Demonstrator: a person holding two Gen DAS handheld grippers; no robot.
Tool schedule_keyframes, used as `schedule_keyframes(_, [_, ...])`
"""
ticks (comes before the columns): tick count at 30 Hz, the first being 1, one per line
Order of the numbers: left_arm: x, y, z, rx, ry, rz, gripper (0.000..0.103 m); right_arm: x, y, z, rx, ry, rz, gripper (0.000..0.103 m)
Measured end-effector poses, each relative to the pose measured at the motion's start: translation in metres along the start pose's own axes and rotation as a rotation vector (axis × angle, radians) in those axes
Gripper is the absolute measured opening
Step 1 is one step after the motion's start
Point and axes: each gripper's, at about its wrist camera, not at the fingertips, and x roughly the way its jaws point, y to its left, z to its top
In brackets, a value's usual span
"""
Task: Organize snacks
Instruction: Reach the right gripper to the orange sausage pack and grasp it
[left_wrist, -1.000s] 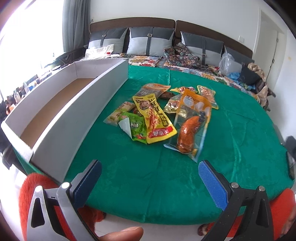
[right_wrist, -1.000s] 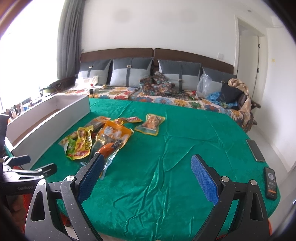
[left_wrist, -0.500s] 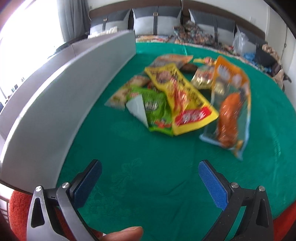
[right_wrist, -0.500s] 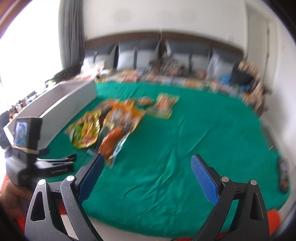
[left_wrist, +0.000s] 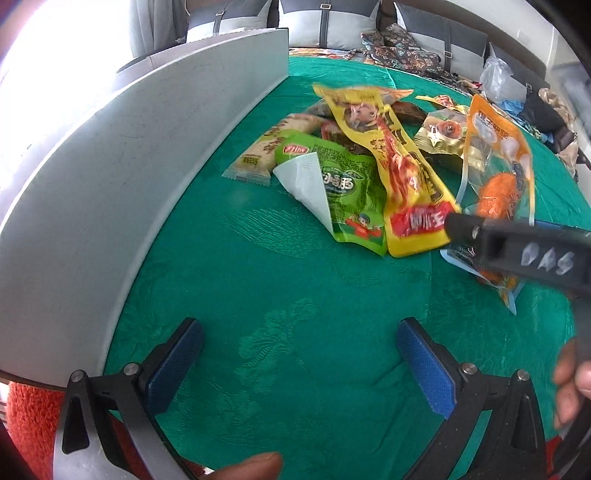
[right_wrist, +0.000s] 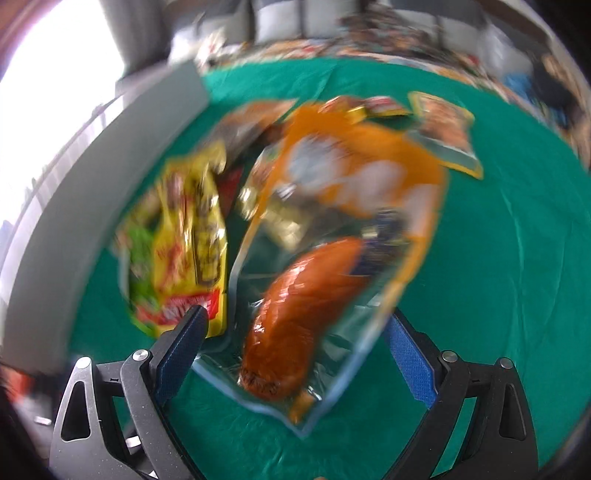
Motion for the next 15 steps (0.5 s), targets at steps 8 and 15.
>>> schedule_keyframes(8, [-0.003, 0.0, -0.005, 0.006, -0.011, -0.002, 0.103, -0.005, -0.089, -0.019, 0.14, 0.004, -0.134, 0.096])
schedule_keyframes(15, [-0.002, -0.002, -0.003, 0.021, -0.026, -0.015, 0.103, -0.049, -0.127, -0.065, 0.166, -0.1, -0.102, 0.096])
